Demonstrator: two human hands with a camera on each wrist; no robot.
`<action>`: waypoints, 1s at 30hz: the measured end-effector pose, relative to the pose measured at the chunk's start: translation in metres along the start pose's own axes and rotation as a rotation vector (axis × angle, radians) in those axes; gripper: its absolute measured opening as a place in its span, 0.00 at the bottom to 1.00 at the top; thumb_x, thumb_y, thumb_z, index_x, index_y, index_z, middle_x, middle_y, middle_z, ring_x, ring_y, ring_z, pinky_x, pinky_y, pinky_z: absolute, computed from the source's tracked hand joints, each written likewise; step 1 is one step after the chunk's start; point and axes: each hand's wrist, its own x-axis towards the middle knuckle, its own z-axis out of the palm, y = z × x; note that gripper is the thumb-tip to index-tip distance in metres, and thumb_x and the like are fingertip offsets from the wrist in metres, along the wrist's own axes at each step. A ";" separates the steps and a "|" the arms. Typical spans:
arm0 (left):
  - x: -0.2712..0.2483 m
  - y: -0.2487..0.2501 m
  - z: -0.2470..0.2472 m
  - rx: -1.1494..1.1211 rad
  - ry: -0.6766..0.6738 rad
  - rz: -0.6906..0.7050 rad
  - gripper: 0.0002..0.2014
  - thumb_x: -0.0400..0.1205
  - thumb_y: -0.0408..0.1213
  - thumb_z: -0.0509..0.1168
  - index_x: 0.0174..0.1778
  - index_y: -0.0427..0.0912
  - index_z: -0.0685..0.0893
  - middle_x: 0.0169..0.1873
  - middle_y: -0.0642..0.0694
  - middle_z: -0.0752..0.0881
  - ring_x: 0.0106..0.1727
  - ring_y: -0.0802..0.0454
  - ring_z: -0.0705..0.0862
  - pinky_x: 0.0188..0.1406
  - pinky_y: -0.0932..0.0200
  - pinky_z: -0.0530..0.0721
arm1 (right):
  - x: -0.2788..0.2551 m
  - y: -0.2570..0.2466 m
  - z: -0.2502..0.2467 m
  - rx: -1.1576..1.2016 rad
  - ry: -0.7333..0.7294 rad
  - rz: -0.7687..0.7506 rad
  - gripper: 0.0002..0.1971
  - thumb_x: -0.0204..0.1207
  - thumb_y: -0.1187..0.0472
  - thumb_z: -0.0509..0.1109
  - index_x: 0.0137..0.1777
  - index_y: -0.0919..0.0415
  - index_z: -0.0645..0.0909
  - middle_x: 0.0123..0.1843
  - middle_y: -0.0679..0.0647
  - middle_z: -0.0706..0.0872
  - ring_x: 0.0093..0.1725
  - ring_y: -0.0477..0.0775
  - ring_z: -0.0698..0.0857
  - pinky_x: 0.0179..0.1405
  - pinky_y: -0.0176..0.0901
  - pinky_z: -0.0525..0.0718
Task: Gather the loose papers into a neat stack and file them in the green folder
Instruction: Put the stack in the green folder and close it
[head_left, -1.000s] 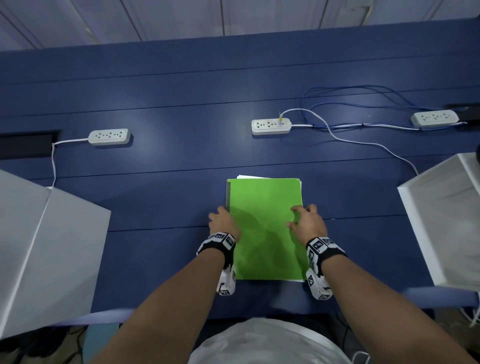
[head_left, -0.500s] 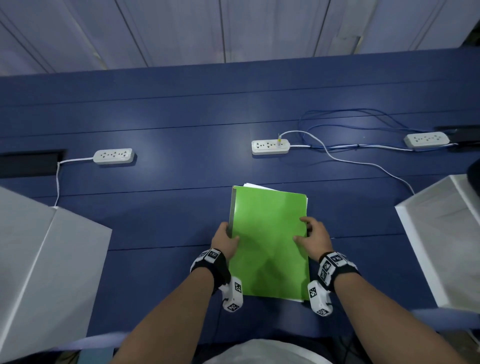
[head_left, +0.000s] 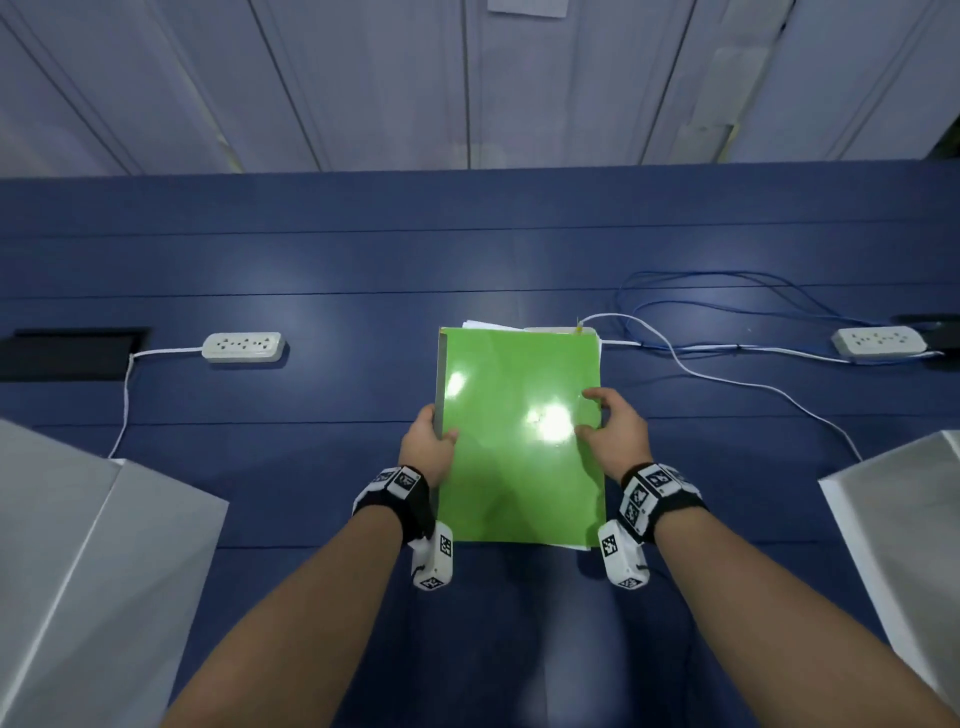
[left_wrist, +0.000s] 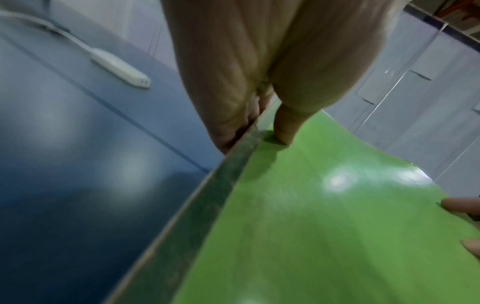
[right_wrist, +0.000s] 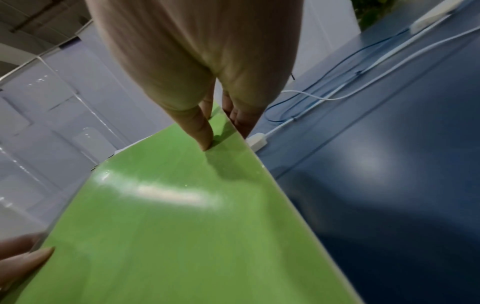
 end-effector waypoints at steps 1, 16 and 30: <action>0.012 0.006 -0.012 0.048 -0.015 0.016 0.26 0.86 0.35 0.64 0.81 0.40 0.70 0.72 0.42 0.81 0.71 0.38 0.82 0.70 0.44 0.81 | 0.010 -0.012 0.004 -0.011 0.001 -0.013 0.26 0.71 0.70 0.78 0.69 0.56 0.82 0.60 0.59 0.86 0.57 0.54 0.83 0.57 0.35 0.76; 0.167 0.011 -0.083 0.069 0.136 0.040 0.36 0.80 0.25 0.70 0.84 0.51 0.70 0.51 0.48 0.87 0.49 0.50 0.83 0.60 0.55 0.84 | 0.162 -0.105 0.094 -0.270 -0.144 -0.094 0.25 0.75 0.67 0.76 0.73 0.60 0.81 0.79 0.60 0.73 0.73 0.59 0.78 0.67 0.34 0.73; 0.237 -0.009 -0.053 0.636 0.074 0.111 0.23 0.86 0.39 0.66 0.79 0.54 0.78 0.72 0.42 0.73 0.71 0.40 0.73 0.71 0.44 0.80 | 0.196 -0.077 0.147 -0.740 -0.223 -0.271 0.13 0.83 0.63 0.65 0.64 0.58 0.87 0.81 0.56 0.74 0.82 0.63 0.67 0.83 0.55 0.62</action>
